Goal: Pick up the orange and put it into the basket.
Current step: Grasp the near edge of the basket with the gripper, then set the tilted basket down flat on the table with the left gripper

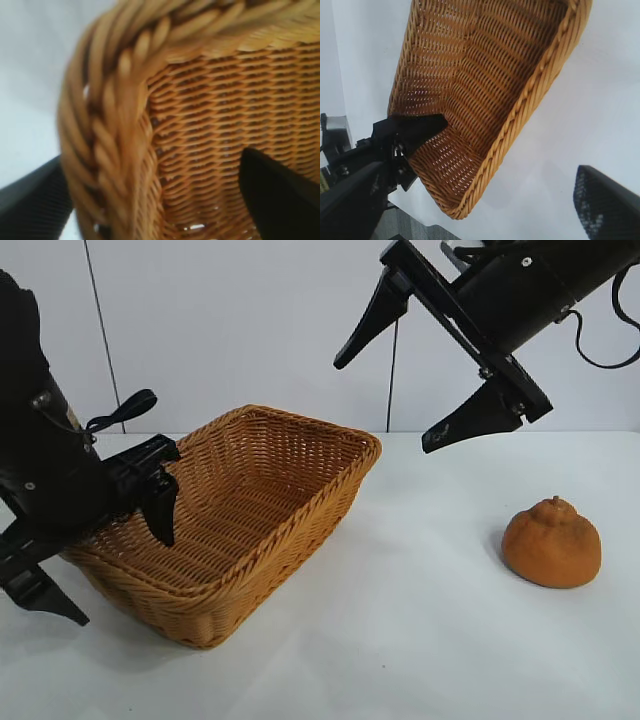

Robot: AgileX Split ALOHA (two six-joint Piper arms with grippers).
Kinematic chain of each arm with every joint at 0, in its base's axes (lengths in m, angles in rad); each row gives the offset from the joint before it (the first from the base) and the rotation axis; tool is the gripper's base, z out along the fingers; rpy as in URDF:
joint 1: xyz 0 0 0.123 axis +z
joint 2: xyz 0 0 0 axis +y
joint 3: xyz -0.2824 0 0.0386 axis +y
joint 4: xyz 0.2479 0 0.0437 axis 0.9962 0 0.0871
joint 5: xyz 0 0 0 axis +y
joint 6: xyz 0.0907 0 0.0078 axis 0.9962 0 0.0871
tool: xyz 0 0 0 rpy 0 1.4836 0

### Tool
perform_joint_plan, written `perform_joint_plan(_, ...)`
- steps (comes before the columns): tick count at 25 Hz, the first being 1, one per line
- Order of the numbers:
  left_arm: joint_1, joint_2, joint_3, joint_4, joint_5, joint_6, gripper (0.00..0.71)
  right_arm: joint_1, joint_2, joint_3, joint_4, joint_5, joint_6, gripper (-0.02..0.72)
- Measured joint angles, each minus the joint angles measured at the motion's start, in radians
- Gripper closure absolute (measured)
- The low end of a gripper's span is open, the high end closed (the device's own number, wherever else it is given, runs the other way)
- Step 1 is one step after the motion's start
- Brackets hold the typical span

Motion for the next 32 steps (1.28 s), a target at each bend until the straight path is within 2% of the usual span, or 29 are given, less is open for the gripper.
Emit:
perform_joint_plan(2,0.000,0.008,0.000,0.001,-0.007,0.000,0.100,0.000,0.000,0.000,0.000,0.000,0.000,0.010)
perform_joint_plan(4,0.000,0.008,0.000,0.002,-0.008,-0.003,0.134,0.000,0.000,0.000,0.000,0.000,0.000,0.010)
perform_joint_plan(15,0.000,0.008,0.002,-0.006,0.052,-0.020,0.608,0.000,0.000,0.000,0.000,-0.001,0.000,0.010)
perform_joint_plan(22,0.002,-0.007,-0.028,-0.007,0.074,0.004,0.623,0.000,0.000,0.000,0.000,-0.001,0.000,0.010)
perform_joint_plan(25,0.023,-0.017,-0.083,-0.007,0.115,0.081,0.623,0.000,0.000,0.000,0.000,-0.001,0.000,0.010)
perform_joint_plan(32,0.141,-0.017,-0.197,-0.084,0.210,0.369,0.623,0.000,0.000,0.000,0.000,-0.001,0.000,0.010)
